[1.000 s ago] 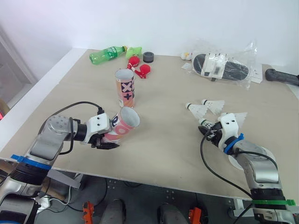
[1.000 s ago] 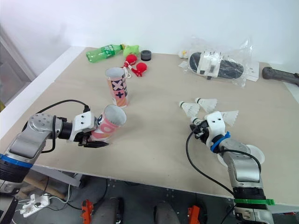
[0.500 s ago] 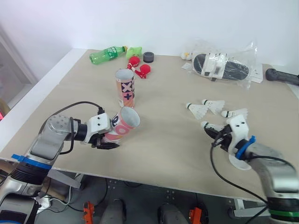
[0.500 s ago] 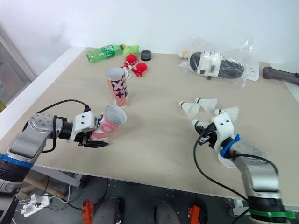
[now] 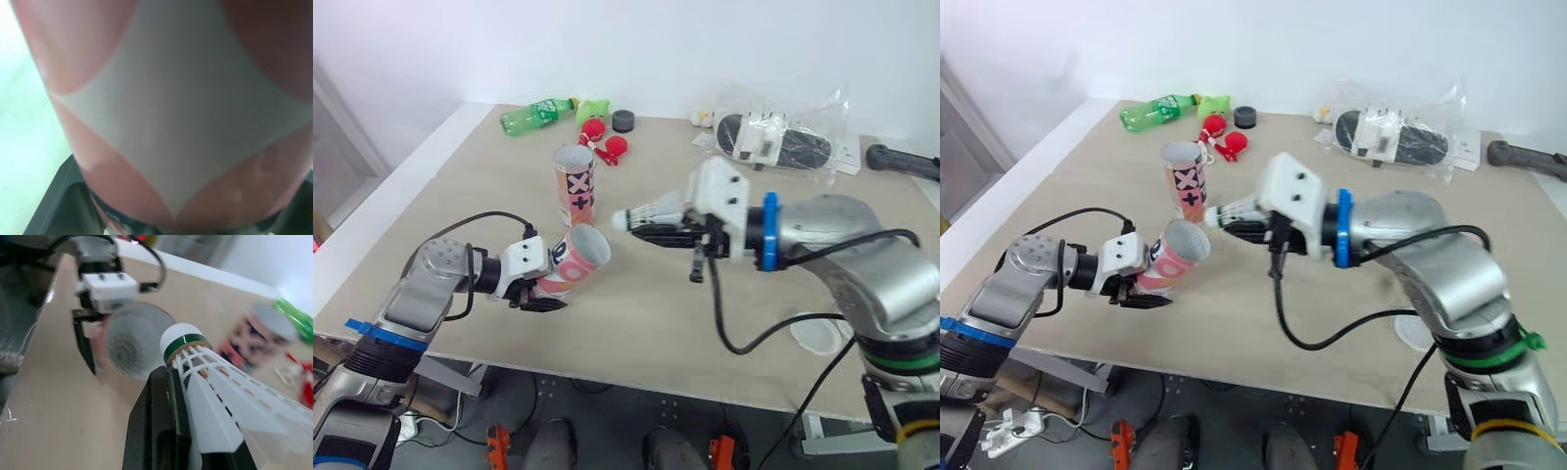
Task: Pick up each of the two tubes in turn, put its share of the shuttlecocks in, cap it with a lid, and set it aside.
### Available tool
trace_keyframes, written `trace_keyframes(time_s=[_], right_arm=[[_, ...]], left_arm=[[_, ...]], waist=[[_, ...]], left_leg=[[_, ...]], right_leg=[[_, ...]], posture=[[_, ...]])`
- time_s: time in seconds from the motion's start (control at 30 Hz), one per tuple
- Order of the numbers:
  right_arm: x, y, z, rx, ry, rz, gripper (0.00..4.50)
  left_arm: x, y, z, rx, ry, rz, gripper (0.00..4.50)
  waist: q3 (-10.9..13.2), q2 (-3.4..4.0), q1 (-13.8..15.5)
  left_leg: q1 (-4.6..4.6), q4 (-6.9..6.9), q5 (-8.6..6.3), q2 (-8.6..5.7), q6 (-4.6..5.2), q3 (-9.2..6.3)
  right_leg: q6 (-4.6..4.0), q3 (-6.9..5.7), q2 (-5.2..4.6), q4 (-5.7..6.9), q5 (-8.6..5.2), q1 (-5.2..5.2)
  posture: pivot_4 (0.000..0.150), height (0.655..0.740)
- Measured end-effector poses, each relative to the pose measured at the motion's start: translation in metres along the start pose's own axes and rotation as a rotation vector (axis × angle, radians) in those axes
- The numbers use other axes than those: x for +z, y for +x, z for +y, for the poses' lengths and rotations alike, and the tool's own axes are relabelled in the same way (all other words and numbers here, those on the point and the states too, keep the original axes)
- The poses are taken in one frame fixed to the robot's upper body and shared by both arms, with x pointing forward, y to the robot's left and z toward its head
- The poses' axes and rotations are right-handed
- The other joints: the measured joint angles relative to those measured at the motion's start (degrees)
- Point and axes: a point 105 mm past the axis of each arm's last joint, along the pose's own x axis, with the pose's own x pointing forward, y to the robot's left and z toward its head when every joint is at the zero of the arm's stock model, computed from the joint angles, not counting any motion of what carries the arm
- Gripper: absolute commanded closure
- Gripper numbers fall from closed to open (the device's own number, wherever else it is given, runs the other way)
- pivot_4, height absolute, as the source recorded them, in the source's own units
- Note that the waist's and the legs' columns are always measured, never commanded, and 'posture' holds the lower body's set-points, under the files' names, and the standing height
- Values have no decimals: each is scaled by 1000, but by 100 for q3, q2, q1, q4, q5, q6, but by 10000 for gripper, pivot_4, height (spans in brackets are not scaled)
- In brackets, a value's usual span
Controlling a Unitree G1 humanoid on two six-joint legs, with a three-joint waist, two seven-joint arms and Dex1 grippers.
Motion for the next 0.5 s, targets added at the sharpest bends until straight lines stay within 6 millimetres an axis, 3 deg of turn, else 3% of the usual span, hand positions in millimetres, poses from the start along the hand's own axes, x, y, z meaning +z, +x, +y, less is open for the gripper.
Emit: trace_keyframes(time_s=[0.1,0.27,0.37,0.5], right_arm=[[-10,19,6,57,-30,47,44034],[-13,32,13,101,-64,57,44034],[-10,36,14,114,-67,38,34666],[-4,37,10,98,-69,16,15963]], left_arm=[[1,-1,-1,3,2,-5,14883],[-1,-1,-3,19,1,-6,14883],[-2,-1,-3,27,-1,-5,14883],[-1,-1,-4,28,9,-6,14883]], waist=[[0,0,8],[0,1,5],[0,1,1],[-1,0,-3]], left_leg=[[-14,-1,-2,-5,2,-3],[-14,0,-1,1,2,-9],[-9,2,-1,5,3,-9],[-8,2,0,5,3,-7]], right_leg=[[5,-6,-2,1,-8,6],[6,-15,5,12,-7,17],[0,-18,7,12,-4,20],[-2,-19,6,13,-4,21]], posture=[[1500,7400],[1500,7400],[1500,7400],[1500,7400]])
